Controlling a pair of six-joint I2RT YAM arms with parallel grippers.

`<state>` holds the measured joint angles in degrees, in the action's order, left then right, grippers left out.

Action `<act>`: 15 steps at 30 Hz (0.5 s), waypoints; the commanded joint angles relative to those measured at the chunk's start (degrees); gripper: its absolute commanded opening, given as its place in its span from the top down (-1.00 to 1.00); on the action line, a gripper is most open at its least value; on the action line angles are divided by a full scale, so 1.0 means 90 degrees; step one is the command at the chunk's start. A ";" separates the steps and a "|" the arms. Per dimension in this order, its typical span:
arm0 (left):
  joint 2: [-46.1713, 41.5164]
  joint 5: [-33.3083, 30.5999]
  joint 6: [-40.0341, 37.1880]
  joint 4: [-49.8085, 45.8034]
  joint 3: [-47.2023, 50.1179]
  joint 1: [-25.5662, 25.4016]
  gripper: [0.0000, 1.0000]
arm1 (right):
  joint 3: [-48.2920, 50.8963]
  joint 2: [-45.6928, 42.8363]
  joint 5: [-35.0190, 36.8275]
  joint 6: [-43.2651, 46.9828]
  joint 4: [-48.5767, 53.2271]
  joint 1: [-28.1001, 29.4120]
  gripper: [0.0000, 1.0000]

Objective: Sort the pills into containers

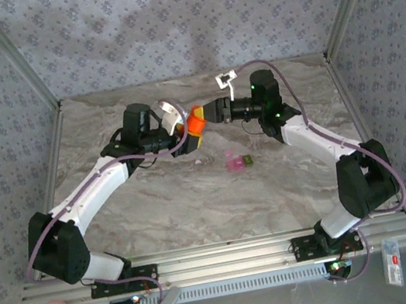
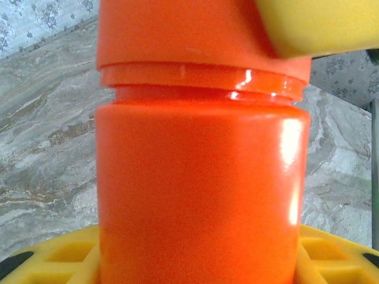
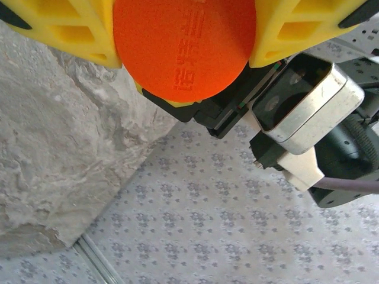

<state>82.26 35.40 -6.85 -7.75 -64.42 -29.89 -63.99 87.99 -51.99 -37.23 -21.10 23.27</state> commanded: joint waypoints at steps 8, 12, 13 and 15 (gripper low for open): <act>-0.0164 0.0326 -0.0039 0.0265 -0.0175 -0.0014 1.00 | -0.0292 -0.0279 0.0484 -0.0050 0.0593 -0.0157 -0.43; -0.0160 0.0305 -0.0068 0.0229 -0.0193 -0.0011 1.00 | -0.0723 -0.0655 0.1294 -0.0668 0.1807 -0.0254 -0.46; -0.0162 0.0301 -0.0087 0.0217 -0.0195 -0.0010 1.00 | -0.0733 -0.0752 0.1434 -0.0873 0.1858 -0.0244 -0.46; -0.0151 0.0291 -0.0117 0.0180 -0.0201 -0.0013 1.00 | -0.0932 -0.0918 0.2010 -0.1128 0.2756 -0.0183 -0.46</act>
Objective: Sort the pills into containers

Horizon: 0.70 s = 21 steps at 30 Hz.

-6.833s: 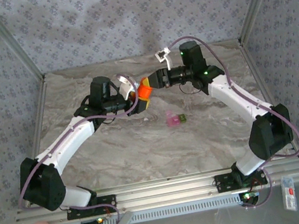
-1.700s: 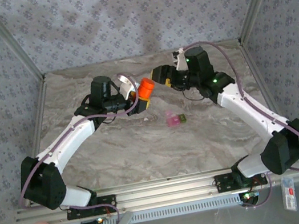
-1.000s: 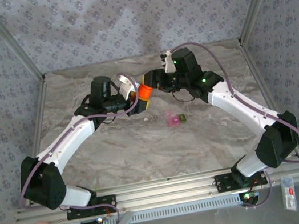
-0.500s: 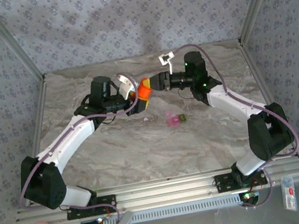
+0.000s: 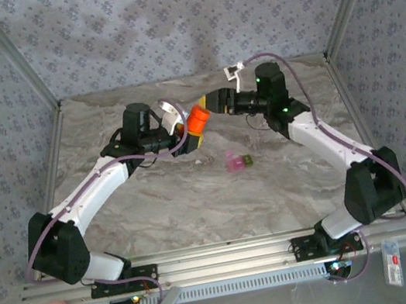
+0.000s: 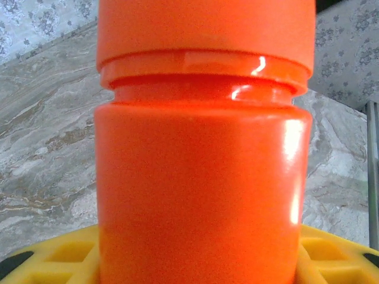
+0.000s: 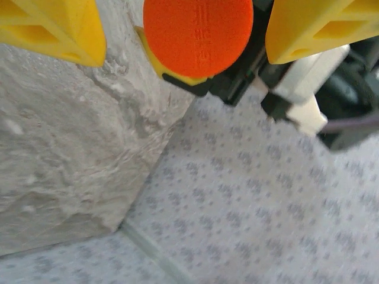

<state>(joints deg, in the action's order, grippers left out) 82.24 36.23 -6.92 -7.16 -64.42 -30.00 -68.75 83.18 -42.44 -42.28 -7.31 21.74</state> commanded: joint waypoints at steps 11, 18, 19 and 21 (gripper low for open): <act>-0.0104 0.0214 -0.0105 0.0082 -0.0253 0.0001 1.00 | -0.1372 -0.0145 0.2084 -0.0720 0.2864 0.0633 -0.51; -0.0121 0.0213 -0.0110 0.0070 -0.0259 -0.0004 1.00 | -0.1582 0.0175 0.2053 -0.0722 0.2845 0.0932 -0.51; -0.0115 0.0214 -0.0105 0.0073 -0.0261 -0.0006 1.00 | -0.1580 0.0207 0.2039 -0.0739 0.2821 0.0948 -0.51; -0.0115 0.0211 -0.0114 0.0080 -0.0263 -0.0001 1.00 | -0.1573 0.0231 0.2021 -0.0755 0.2812 0.0991 -0.51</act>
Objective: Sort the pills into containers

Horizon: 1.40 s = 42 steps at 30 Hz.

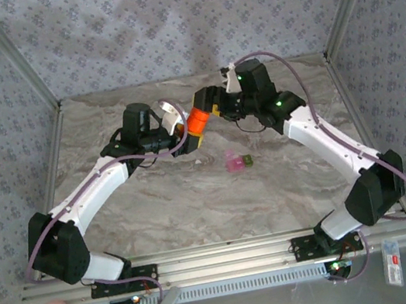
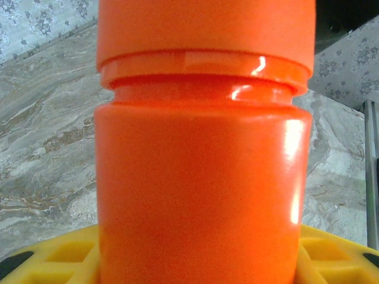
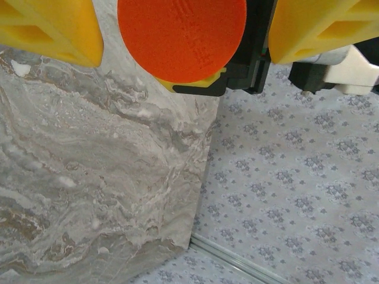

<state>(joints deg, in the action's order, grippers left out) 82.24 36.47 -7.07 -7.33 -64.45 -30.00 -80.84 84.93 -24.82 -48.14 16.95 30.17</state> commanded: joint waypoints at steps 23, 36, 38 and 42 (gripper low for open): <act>-0.0125 0.0203 -0.0080 0.0132 -0.0256 -0.0002 1.00 | 0.0229 -0.0048 -0.0338 0.0947 -0.0593 0.0007 0.27; -0.0315 0.0216 -0.0085 0.0141 -0.0073 0.0001 1.00 | 0.1336 0.0313 -0.2552 0.0110 -0.4718 -0.1193 0.33; -0.0331 0.0216 -0.0095 0.0136 -0.0075 0.0003 1.00 | 0.1309 0.0268 -0.2559 0.0227 -0.4488 -0.1160 0.33; -0.0312 0.0216 -0.0103 0.0132 -0.0095 0.0003 1.00 | 0.1166 0.0184 -0.2526 0.0495 -0.3943 -0.1122 0.33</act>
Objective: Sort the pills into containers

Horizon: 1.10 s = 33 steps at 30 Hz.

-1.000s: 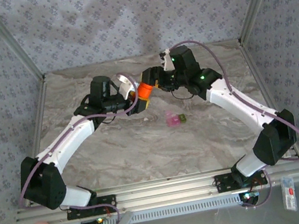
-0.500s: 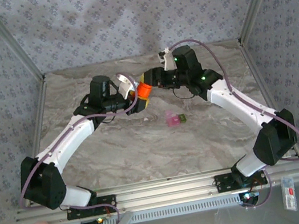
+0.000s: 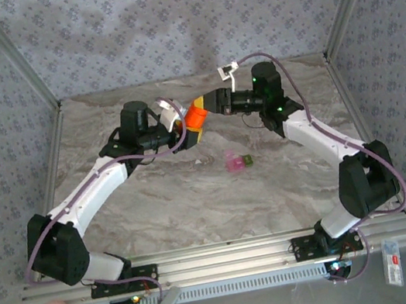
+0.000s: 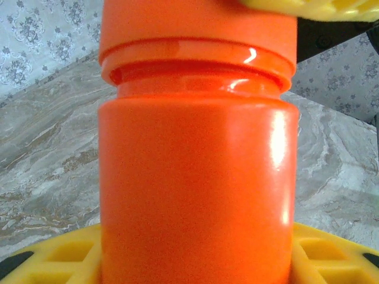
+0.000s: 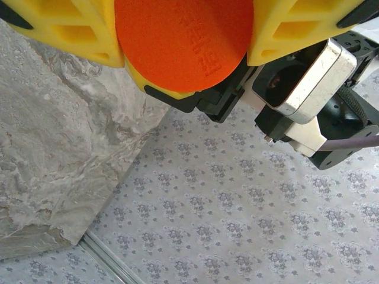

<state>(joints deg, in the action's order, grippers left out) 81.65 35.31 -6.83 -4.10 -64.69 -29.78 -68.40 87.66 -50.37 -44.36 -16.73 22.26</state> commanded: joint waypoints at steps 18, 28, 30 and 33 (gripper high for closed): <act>-0.0186 0.0301 -0.0152 -0.0292 -0.0137 -0.0024 1.00 | -0.1077 -0.0453 0.1013 0.1004 0.2273 -0.0056 -0.40; -0.0081 0.0264 -0.0171 -0.0272 -0.0159 -0.0028 1.00 | -0.0850 -0.1087 0.3180 -0.1061 0.3366 0.0348 -0.53; -0.0069 0.0266 -0.0173 -0.0272 -0.0171 -0.0030 1.00 | -0.0941 -0.1068 0.3431 -0.1095 0.3442 0.0542 -0.55; -0.0059 0.0278 -0.0162 -0.0277 -0.0182 -0.0026 1.00 | -0.1085 -0.0950 0.3615 -0.1084 0.3524 0.0752 -0.56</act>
<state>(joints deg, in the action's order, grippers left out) 81.43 36.45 -7.09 -6.92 -64.69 -29.78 -76.34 78.83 -22.87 -51.33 12.43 27.81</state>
